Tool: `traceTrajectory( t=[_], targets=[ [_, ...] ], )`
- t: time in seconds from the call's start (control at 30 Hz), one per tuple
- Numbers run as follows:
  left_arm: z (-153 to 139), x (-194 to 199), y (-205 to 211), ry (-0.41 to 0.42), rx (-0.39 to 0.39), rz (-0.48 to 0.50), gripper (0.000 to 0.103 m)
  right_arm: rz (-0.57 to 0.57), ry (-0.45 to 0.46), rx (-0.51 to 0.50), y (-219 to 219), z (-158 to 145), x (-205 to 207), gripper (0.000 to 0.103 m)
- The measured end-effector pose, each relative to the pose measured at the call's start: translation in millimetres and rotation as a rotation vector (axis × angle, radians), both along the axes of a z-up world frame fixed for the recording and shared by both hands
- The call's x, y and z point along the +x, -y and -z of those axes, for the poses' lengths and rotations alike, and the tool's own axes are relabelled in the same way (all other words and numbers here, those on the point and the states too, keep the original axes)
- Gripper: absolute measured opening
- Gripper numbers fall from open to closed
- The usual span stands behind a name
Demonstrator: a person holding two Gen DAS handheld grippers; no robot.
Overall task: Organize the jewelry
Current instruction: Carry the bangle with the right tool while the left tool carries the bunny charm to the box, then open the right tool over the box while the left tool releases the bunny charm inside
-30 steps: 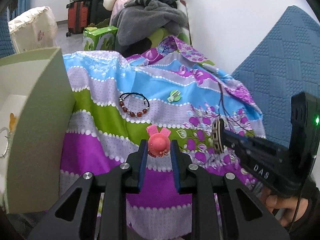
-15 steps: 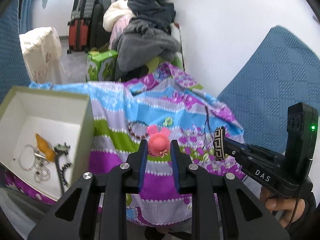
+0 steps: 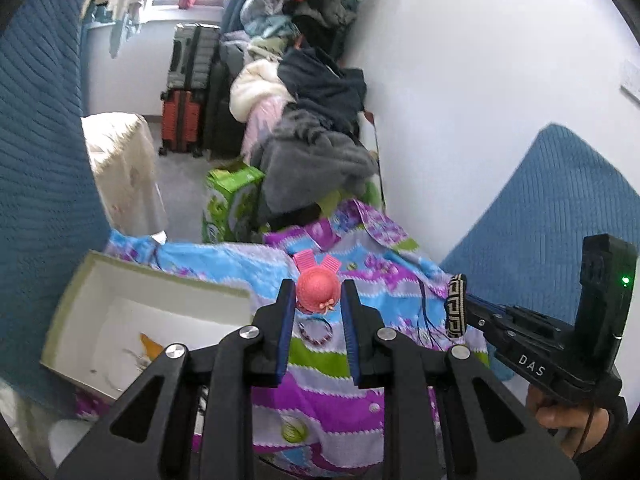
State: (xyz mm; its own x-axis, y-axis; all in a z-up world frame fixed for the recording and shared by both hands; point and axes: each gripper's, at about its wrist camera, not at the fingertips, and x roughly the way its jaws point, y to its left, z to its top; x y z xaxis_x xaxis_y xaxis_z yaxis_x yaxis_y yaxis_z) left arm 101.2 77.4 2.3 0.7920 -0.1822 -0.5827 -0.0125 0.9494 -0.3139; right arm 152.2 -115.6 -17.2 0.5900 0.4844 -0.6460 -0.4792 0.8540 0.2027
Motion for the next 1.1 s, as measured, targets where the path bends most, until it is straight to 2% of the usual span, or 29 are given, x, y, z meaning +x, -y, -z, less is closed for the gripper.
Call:
traceTrajectory(
  t=[0.3,0.47,0.6,0.83,1.1],
  targets=[
    [-27,-14,-43,0.037,0.045,-0.084,0.024,-0.080,0.059,0.043,-51,-32,0,0.006],
    [-18,-18,-75,0.011,0.030,-0.141,0.024,-0.138,0.062,0.040,-85,-32,0,0.006],
    [3,-20,-100,-0.030,0.002,-0.179,0.024,-0.184,0.020,0.011,-112,-12,1,0.006],
    [40,-18,-126,-0.121,0.006,-0.218,0.024,-0.270,-0.048,-0.065,-164,31,4,0.006],
    [84,-12,-146,-0.237,0.006,-0.237,0.024,-0.323,-0.138,-0.142,-201,79,10,0.007]
  ],
)
